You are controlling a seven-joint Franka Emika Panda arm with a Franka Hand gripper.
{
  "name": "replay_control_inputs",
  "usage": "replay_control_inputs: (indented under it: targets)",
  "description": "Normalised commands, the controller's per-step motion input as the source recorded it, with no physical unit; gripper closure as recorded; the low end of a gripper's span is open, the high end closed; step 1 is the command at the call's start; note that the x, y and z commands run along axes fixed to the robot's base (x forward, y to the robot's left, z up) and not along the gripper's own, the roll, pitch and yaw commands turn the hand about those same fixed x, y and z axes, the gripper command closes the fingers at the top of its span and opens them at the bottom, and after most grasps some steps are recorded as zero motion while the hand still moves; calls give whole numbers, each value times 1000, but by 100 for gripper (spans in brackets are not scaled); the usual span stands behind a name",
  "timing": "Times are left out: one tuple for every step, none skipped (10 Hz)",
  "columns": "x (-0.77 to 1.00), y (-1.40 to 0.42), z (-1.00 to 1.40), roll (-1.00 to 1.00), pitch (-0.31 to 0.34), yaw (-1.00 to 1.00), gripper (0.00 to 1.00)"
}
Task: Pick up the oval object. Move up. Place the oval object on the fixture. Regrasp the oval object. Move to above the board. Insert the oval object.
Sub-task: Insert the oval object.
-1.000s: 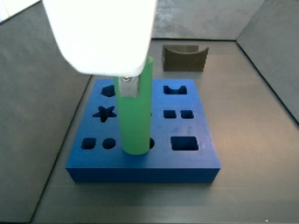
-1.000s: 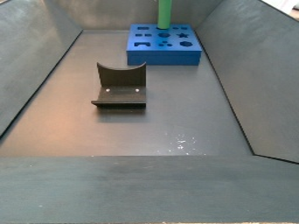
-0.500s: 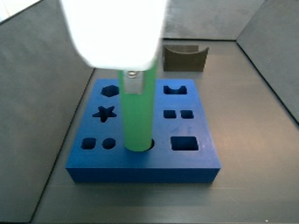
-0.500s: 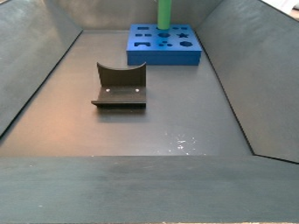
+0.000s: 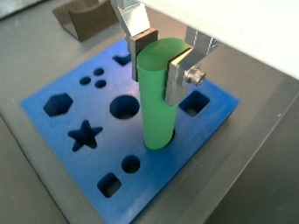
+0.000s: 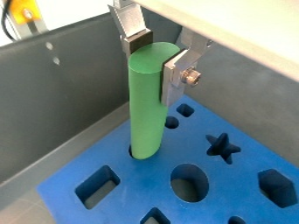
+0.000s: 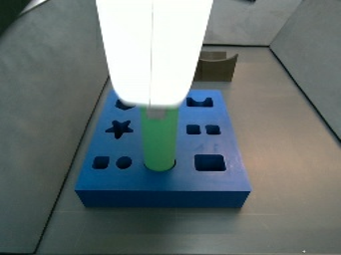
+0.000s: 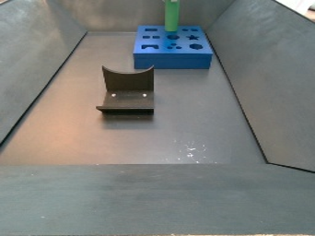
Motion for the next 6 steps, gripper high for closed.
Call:
replay_control_inputs:
  targets:
    - [-100,-114,-954,137,-1,17,100]
    - [0,-171,-971,173,0,20,100]
    - [0,-194,-789,159,0,0,100]
    - [0,0,0,0,31,0,100]
    - [-6,0,0,0,0,-23,100]
    - [0,0,0,0,0,0,100]
